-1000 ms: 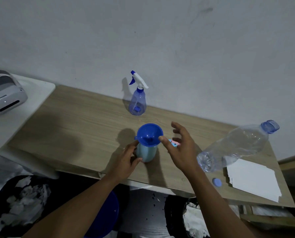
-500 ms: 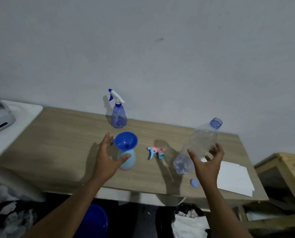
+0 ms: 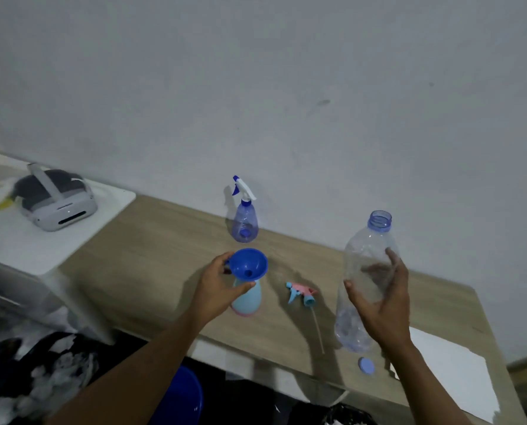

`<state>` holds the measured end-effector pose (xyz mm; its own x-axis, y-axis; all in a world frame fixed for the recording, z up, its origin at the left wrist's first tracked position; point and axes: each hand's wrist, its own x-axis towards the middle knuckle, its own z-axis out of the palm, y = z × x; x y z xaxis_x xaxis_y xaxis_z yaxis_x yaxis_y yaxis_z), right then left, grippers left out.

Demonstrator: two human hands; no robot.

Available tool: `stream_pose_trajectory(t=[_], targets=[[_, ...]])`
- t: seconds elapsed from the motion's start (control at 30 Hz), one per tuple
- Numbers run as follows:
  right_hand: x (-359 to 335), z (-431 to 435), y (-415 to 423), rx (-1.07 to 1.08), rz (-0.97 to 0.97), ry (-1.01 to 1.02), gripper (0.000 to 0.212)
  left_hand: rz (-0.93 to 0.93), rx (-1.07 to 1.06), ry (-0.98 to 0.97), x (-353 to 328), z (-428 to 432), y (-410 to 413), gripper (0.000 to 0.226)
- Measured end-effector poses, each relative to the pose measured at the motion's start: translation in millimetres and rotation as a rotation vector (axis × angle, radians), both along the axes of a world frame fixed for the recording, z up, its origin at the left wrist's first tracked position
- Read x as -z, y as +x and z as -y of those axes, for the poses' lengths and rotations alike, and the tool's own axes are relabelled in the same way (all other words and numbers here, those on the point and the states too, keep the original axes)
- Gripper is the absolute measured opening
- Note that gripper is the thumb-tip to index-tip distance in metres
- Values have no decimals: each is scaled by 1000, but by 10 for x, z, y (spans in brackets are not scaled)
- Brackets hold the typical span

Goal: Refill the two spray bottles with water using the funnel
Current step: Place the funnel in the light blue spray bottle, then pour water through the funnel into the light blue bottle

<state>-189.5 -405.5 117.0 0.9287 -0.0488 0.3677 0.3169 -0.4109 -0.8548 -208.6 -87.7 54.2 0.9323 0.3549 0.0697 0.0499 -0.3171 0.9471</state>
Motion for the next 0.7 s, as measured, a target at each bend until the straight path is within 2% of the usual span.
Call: stream_pose_trajectory(t=[0.13, 0.23, 0.5, 0.7], targets=[[-208, -124, 65, -244, -26, -139, 93, -26, -22, -25, -23, -18, 19, 78], [-273, -212, 100, -349, -54, -203, 92, -33, -31, -35, -34, 5, 40, 78], [-299, -305, 241, -438, -150, -571, 99, -2, -64, -7, -87, 11, 28, 70], [-435, -316, 371, -470, -187, -881, 101, 24, -52, 32, -177, -10, 21, 73]])
